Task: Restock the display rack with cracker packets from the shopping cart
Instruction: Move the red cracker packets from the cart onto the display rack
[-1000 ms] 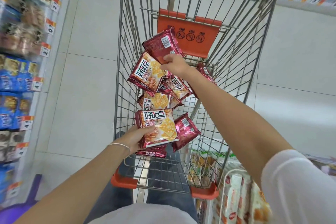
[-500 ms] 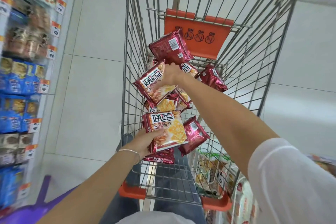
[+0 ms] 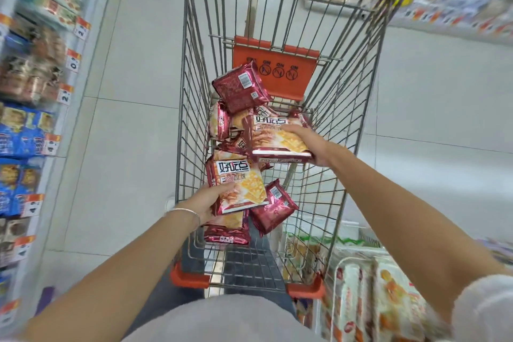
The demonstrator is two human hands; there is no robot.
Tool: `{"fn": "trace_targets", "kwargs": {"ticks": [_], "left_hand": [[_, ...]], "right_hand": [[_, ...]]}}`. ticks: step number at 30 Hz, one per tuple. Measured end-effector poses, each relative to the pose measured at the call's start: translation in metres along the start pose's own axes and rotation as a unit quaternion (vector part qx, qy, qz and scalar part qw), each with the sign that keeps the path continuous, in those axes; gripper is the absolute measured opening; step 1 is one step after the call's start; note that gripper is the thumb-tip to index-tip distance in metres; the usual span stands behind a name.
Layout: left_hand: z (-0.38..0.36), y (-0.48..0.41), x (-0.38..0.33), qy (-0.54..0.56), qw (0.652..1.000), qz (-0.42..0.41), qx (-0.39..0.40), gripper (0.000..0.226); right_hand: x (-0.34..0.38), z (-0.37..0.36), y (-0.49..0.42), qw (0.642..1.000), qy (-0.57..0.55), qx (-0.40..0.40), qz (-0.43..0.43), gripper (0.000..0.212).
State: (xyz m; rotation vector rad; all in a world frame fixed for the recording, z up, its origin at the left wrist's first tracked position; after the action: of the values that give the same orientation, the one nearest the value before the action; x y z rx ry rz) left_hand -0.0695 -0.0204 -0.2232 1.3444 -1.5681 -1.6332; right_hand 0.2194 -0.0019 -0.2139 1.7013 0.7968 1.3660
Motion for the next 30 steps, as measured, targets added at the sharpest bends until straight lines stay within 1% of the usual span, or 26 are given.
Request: {"fn": "trace_targets", "kwargs": {"ticks": [1,2,3,5,6,7,8,9,11,12,14,15,16,17,19,21,23,24,25,26,28,30], "left_hand": [[0.001,0.006,-0.005,-0.012,1.000,-0.007,0.002,0.060],[0.000,0.010,-0.009,-0.013,1.000,-0.012,0.008,0.063],[-0.002,0.017,-0.015,-0.003,1.000,-0.015,0.017,0.058],[-0.006,0.029,-0.023,0.025,0.998,-0.017,0.054,0.041],[-0.006,0.030,-0.024,0.032,0.998,-0.017,0.059,0.041],[-0.007,0.034,-0.026,0.027,0.998,-0.011,0.053,0.049],[-0.010,0.041,-0.029,0.013,0.998,-0.008,0.055,0.063],[-0.013,0.047,-0.032,-0.008,0.997,-0.003,0.072,0.074],[-0.021,0.055,-0.037,-0.106,0.991,-0.008,0.079,0.091],[-0.011,0.030,-0.030,-0.146,0.986,-0.034,0.068,0.103],[0.009,-0.018,-0.021,-0.195,0.978,-0.056,0.052,0.126],[0.014,-0.028,-0.024,-0.205,0.976,-0.057,0.045,0.128],[0.010,-0.012,-0.034,-0.222,0.972,-0.054,0.061,0.123],[0.001,0.015,-0.046,-0.236,0.967,-0.055,0.080,0.111],[-0.020,0.077,-0.070,-0.280,0.953,-0.078,0.086,0.083],[-0.033,0.116,-0.086,-0.329,0.931,-0.106,0.115,0.065],[-0.042,0.144,-0.100,-0.382,0.902,-0.143,0.141,0.051],[-0.047,0.158,-0.104,-0.405,0.888,-0.165,0.143,0.053],[-0.054,0.172,-0.105,-0.423,0.875,-0.190,0.141,0.062],[-0.060,0.188,-0.106,-0.439,0.861,-0.210,0.145,0.070],[-0.079,0.218,-0.105,-0.448,0.841,-0.258,0.162,0.068],[-0.105,0.252,-0.098,-0.465,0.812,-0.291,0.198,0.067]], "right_hand": [[-0.010,-0.002,0.011,0.998,-0.031,0.041,-0.030,0.045],[-0.019,-0.004,0.016,0.995,-0.047,0.068,-0.056,0.039],[-0.028,-0.009,0.022,0.991,-0.058,0.087,-0.078,0.037],[-0.039,-0.021,0.029,0.988,-0.079,0.099,-0.088,0.033],[-0.042,-0.025,0.030,0.987,-0.089,0.103,-0.085,0.032],[-0.043,-0.030,0.031,0.986,-0.097,0.104,-0.082,0.031],[-0.044,-0.035,0.035,0.987,-0.093,0.102,-0.077,0.034],[-0.043,-0.039,0.037,0.988,-0.087,0.102,-0.074,0.042],[-0.042,-0.048,0.047,0.992,-0.061,0.096,-0.062,0.064],[-0.041,-0.052,0.055,0.994,-0.049,0.089,-0.051,0.068],[-0.036,-0.058,0.072,0.996,-0.045,0.067,-0.026,0.069],[-0.034,-0.059,0.083,0.997,-0.047,0.054,-0.013,0.069],[-0.032,-0.060,0.096,0.998,-0.050,0.041,0.000,0.068],[-0.031,-0.060,0.109,0.998,-0.057,0.029,0.017,0.065],[-0.033,-0.061,0.137,0.995,-0.086,-0.002,0.047,0.054],[-0.038,-0.067,0.170,0.989,-0.118,-0.032,0.083,0.043],[-0.045,-0.076,0.203,0.978,-0.149,-0.078,0.125,0.045],[-0.049,-0.081,0.221,0.969,-0.169,-0.102,0.146,0.048],[-0.053,-0.086,0.239,0.960,-0.187,-0.124,0.170,0.045],[-0.057,-0.091,0.259,0.949,-0.202,-0.145,0.195,0.038],[-0.068,-0.097,0.300,0.924,-0.230,-0.184,0.243,0.025],[-0.081,-0.101,0.349,0.899,-0.249,-0.228,0.281,0.027]]}}
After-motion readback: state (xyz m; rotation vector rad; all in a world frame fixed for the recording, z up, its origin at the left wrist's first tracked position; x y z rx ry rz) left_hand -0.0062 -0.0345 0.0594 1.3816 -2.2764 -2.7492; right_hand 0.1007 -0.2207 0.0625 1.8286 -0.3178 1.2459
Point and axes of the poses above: each hand's wrist, its own y-axis away from the middle knuckle, its own z-axis out of the back of the hand, x = y × z, the point moved 1 cm from there along -y, towards the middle knuckle, and after that the axes turned 9 degrees about -y, right-handed, at the moved point
